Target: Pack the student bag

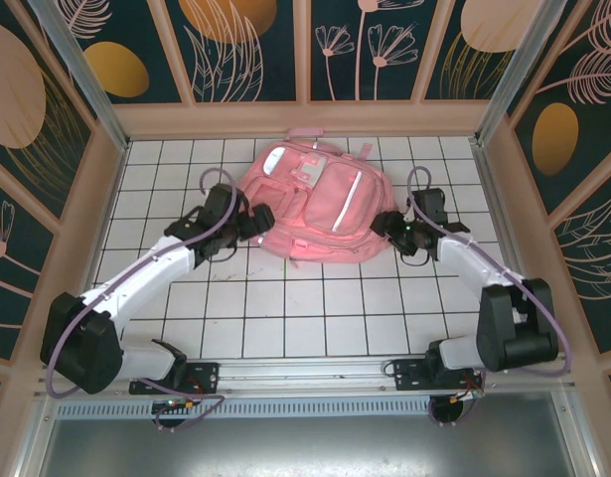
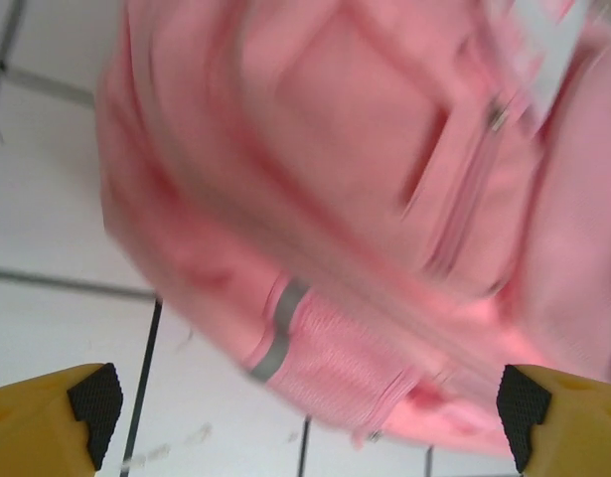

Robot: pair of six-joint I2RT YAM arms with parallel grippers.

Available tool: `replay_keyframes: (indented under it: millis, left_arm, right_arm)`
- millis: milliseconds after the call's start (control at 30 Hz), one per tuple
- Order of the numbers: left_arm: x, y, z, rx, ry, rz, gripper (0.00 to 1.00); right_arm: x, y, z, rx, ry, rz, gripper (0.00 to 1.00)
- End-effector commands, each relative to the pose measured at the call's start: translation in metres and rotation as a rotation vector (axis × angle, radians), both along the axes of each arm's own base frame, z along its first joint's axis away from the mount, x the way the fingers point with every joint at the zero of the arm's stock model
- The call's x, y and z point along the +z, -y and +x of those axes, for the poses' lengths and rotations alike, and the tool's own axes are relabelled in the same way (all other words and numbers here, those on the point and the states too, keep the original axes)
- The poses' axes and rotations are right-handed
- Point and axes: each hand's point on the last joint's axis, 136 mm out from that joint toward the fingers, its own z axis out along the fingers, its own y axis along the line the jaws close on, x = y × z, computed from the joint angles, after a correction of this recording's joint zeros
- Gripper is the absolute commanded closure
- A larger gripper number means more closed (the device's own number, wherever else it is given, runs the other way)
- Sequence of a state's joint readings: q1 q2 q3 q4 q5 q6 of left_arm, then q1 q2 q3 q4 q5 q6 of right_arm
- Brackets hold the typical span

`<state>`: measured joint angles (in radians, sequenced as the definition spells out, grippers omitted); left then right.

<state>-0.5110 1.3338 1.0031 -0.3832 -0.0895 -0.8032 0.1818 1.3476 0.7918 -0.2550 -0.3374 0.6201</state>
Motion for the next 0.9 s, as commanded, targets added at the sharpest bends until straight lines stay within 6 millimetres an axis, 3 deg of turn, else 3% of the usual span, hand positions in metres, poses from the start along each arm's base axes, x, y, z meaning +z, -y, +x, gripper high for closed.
replay_keyframes:
  millis: [0,100,233,333,433,500,700,867]
  left_arm:
    - [0.037,-0.045,0.020,0.113,0.076,0.172,0.02]
    - [0.060,-0.087,0.033,0.251,0.142,0.273,0.01]
    - [0.086,-0.136,0.040,0.420,0.288,0.412,0.01]
    - [0.091,-0.158,0.035,0.488,0.386,0.462,0.01]
    - [0.080,-0.175,0.029,0.524,0.467,0.520,0.02]
    - [0.061,-0.193,0.025,0.564,0.479,0.591,0.01]
    - [-0.009,-0.231,0.025,0.584,0.407,0.694,0.02]
    - [-0.040,-0.233,0.037,0.528,0.442,0.688,0.02]
  right_arm:
    - [0.043,0.013,0.009,0.007,0.163,-0.082,0.29]
    - [0.069,0.030,0.015,-0.024,0.259,-0.178,0.18]
    - [0.088,0.070,0.020,-0.165,0.367,-0.344,0.11]
    - [0.098,0.098,0.018,-0.296,0.490,-0.439,0.01]
    - [0.100,0.116,0.012,-0.361,0.621,-0.529,0.01]
    - [0.098,0.123,0.008,-0.367,0.706,-0.593,0.01]
    - [0.057,0.153,0.006,-0.442,0.739,-0.714,0.01]
    - [0.037,0.163,0.018,-0.460,0.748,-0.717,0.01]
